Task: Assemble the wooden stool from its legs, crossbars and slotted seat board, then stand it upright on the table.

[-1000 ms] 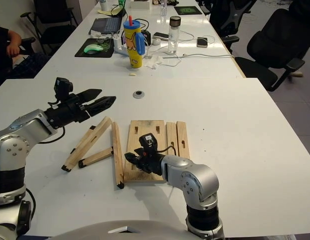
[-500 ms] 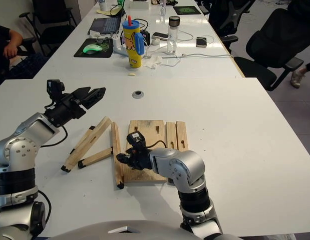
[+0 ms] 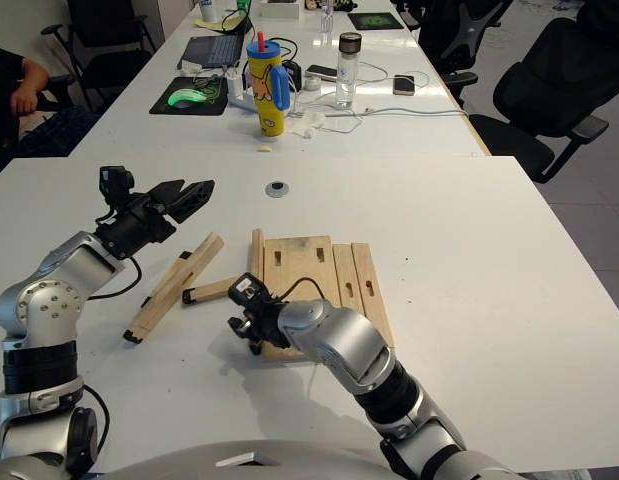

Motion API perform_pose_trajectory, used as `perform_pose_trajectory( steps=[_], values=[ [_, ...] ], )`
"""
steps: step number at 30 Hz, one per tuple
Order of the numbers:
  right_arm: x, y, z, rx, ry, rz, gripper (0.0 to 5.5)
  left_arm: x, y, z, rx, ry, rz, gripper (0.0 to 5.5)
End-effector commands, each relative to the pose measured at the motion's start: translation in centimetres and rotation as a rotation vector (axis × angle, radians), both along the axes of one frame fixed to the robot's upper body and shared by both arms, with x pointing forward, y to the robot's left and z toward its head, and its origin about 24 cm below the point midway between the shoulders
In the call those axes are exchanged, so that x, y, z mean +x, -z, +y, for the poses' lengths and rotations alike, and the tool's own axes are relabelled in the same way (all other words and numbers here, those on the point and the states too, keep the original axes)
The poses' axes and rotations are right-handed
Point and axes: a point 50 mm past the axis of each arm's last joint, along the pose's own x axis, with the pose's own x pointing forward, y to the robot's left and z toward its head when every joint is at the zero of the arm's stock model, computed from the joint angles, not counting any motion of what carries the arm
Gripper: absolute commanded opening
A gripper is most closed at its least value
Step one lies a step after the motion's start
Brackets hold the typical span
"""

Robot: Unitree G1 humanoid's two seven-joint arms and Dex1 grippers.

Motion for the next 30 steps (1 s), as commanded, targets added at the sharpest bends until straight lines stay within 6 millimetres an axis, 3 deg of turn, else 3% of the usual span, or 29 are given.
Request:
perform_pose_trajectory(
  steps=[1,4,9,15,25,30],
  values=[
    [0.4,0.7,-1.6,-0.046,0.077,0.023,2.19,0.0,-0.2,0.2,0.003,-0.026,-0.01,5.09],
    [0.7,0.9,-2.5,-0.049,0.12,0.009,2.19,0.0,-0.1,0.2,0.006,-0.03,-0.011,5.09],
    [1.3,-0.8,-3.1,0.057,0.205,-0.08,2.19,0.1,-0.1,0.1,-0.006,-0.023,-0.007,5.09],
    [0.9,0.4,-4.1,-0.014,0.262,-0.037,2.19,0.1,0.0,-0.1,-0.005,-0.016,-0.003,5.09],
    [1.4,-1.0,-2.8,0.131,0.32,0.013,2.19,0.5,0.0,-0.2,-0.036,-0.016,-0.004,5.09],
    [1.3,-0.5,-2.7,0.078,0.306,0.034,2.19,0.5,0.0,-0.3,-0.044,-0.02,-0.006,5.09]
  ],
)
